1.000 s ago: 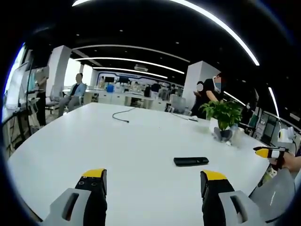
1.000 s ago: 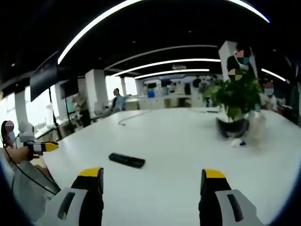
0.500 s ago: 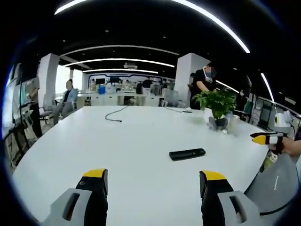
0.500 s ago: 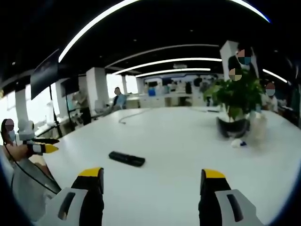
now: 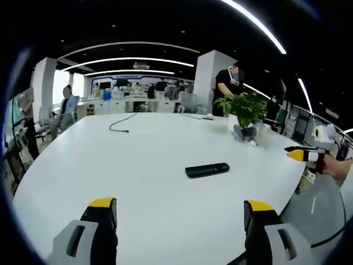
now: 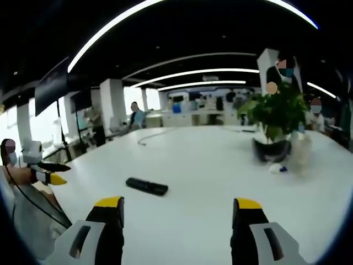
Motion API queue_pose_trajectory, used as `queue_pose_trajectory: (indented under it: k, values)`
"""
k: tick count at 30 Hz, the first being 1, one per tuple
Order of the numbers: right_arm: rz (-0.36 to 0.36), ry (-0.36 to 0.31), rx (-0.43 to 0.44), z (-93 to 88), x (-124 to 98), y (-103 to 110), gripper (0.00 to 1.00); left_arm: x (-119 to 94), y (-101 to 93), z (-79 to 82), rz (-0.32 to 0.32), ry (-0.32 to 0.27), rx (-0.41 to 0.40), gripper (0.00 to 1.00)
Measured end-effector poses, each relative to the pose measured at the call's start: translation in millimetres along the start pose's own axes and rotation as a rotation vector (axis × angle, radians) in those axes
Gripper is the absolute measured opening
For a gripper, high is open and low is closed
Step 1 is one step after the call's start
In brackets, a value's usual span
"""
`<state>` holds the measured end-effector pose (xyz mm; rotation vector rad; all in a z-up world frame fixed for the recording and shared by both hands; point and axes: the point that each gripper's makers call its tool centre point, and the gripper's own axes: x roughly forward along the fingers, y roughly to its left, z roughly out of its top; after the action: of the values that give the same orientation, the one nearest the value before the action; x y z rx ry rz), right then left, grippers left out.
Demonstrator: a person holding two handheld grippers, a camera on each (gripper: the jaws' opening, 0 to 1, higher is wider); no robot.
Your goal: Press the specified remote control buttons in sequence, fully releasing each button before pressing the next.
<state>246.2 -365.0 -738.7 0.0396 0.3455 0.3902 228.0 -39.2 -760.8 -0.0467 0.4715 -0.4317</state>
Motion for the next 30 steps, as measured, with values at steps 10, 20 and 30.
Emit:
queue_pose_trajectory:
  k: [10,20,30]
  values:
    - [0.009,0.002,-0.007,-0.2,0,2,0.79,15,-7.2,15.1,-0.020,0.055,0.161,0.99]
    - [-0.003,-0.019,0.007,2.6,-2,-2,0.79,40,-11.5,19.2,-0.097,0.119,0.274,0.94]
    - [-0.011,0.002,-0.004,-0.9,-1,-2,0.78,58,-18.5,12.1,-0.184,0.202,0.361,0.88]
